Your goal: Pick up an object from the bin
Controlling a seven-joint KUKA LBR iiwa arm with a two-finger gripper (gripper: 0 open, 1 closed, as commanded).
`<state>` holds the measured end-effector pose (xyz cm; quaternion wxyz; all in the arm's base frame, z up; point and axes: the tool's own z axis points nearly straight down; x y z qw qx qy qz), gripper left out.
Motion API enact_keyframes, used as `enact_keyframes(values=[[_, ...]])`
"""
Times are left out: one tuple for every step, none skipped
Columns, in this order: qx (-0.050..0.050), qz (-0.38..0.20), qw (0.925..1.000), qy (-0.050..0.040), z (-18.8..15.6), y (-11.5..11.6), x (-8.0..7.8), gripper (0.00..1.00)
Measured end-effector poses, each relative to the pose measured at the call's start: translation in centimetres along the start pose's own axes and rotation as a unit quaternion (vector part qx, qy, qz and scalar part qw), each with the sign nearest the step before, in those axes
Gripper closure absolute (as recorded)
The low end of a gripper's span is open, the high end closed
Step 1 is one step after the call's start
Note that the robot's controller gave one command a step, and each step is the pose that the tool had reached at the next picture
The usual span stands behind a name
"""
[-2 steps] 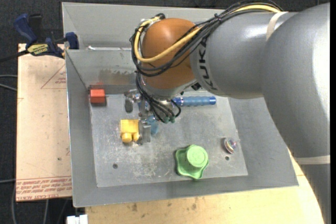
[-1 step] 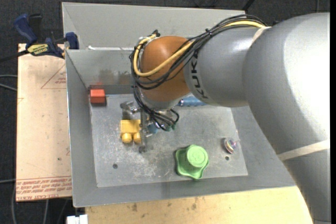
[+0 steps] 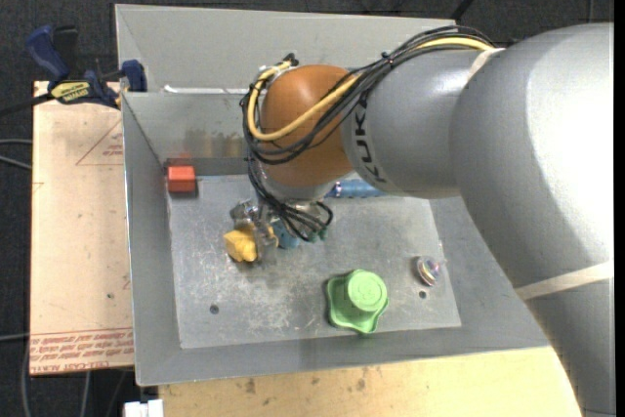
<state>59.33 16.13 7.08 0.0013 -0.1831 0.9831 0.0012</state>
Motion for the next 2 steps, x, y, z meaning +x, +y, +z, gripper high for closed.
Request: enact_keyframes(values=[[0.001, 0.016, 0.9999, -0.0047, -11.4, 0.8, -0.9, 1.0], [0.002, 0.008, 1.0, -0.0042, -17.5, -0.7, -1.6, 1.0]])
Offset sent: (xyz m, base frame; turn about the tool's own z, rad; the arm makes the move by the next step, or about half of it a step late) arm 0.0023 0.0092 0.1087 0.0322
